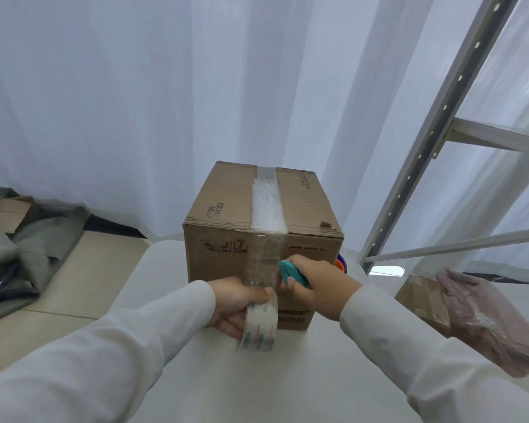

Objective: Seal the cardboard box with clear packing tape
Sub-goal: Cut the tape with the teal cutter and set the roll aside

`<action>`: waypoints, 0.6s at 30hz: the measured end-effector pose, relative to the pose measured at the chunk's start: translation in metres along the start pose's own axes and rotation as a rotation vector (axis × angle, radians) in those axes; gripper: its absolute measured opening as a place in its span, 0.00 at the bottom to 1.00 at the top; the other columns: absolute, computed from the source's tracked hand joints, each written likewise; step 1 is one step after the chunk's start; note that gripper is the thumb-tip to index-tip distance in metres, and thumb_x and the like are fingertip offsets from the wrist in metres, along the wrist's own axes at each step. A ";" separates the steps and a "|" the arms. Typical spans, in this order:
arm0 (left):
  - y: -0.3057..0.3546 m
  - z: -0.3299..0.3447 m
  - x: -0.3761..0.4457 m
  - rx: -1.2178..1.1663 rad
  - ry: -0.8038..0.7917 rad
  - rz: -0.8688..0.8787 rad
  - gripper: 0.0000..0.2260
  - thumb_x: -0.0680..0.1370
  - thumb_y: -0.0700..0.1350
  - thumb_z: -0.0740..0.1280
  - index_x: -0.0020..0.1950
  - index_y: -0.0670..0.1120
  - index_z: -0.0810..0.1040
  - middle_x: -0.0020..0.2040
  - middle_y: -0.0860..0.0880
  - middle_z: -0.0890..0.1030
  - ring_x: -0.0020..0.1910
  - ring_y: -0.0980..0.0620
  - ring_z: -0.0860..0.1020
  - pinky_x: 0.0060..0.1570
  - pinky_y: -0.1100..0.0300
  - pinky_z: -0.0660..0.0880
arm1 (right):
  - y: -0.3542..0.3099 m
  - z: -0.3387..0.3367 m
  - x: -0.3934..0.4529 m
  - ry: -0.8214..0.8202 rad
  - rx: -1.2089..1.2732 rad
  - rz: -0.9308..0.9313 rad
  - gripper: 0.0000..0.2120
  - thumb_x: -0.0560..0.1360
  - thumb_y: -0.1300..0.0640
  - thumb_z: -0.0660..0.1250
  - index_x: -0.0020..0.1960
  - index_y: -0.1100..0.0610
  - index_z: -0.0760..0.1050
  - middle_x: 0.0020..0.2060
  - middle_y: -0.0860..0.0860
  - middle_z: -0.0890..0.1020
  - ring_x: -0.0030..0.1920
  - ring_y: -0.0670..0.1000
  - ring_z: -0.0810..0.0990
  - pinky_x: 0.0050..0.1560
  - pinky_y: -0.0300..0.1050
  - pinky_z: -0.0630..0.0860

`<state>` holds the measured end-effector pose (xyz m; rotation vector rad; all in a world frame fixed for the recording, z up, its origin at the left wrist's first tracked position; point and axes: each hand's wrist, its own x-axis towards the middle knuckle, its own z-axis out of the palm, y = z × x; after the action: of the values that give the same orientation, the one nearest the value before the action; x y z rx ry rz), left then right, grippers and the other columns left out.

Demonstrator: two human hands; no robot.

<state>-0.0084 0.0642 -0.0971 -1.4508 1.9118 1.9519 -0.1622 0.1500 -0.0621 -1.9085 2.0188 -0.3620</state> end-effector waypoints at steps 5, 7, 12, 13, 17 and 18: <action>-0.002 -0.002 0.000 -0.016 -0.025 0.020 0.15 0.76 0.56 0.63 0.49 0.45 0.76 0.40 0.46 0.83 0.38 0.51 0.82 0.41 0.58 0.79 | -0.009 0.000 0.005 0.028 -0.121 -0.093 0.11 0.80 0.51 0.55 0.60 0.52 0.69 0.50 0.49 0.80 0.44 0.46 0.76 0.46 0.37 0.74; -0.002 -0.002 -0.001 -0.020 -0.032 0.019 0.14 0.77 0.56 0.62 0.48 0.45 0.76 0.40 0.47 0.83 0.37 0.52 0.82 0.40 0.59 0.79 | -0.014 0.001 0.008 0.063 -0.153 -0.106 0.11 0.80 0.49 0.53 0.56 0.53 0.69 0.43 0.47 0.78 0.38 0.44 0.75 0.42 0.37 0.74; -0.003 -0.002 0.000 -0.035 -0.033 0.011 0.18 0.77 0.56 0.62 0.56 0.43 0.75 0.42 0.47 0.82 0.37 0.52 0.82 0.39 0.59 0.79 | -0.023 0.005 0.013 0.070 -0.358 -0.123 0.13 0.80 0.47 0.53 0.55 0.53 0.70 0.40 0.47 0.74 0.37 0.46 0.72 0.38 0.38 0.72; -0.004 -0.002 0.000 -0.035 -0.037 0.010 0.18 0.77 0.56 0.62 0.57 0.43 0.75 0.42 0.47 0.82 0.37 0.52 0.82 0.39 0.59 0.79 | -0.025 0.006 0.014 0.073 -0.400 -0.124 0.14 0.79 0.46 0.53 0.56 0.53 0.70 0.40 0.48 0.73 0.38 0.47 0.72 0.39 0.39 0.71; -0.004 -0.001 -0.001 -0.043 -0.038 0.010 0.17 0.77 0.55 0.62 0.57 0.43 0.75 0.42 0.47 0.82 0.38 0.51 0.81 0.42 0.58 0.78 | -0.032 0.005 0.019 0.083 -0.493 -0.130 0.15 0.78 0.46 0.55 0.50 0.54 0.75 0.39 0.49 0.74 0.40 0.48 0.69 0.39 0.42 0.69; -0.004 0.000 -0.001 -0.046 -0.037 0.011 0.16 0.77 0.53 0.62 0.56 0.43 0.75 0.42 0.46 0.81 0.38 0.51 0.81 0.42 0.58 0.78 | -0.035 0.005 0.021 0.074 -0.508 -0.134 0.15 0.78 0.46 0.55 0.49 0.54 0.75 0.38 0.49 0.74 0.40 0.48 0.69 0.39 0.42 0.67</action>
<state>-0.0055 0.0654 -0.0994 -1.4076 1.8762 2.0266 -0.1295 0.1269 -0.0537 -2.3615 2.1891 0.0637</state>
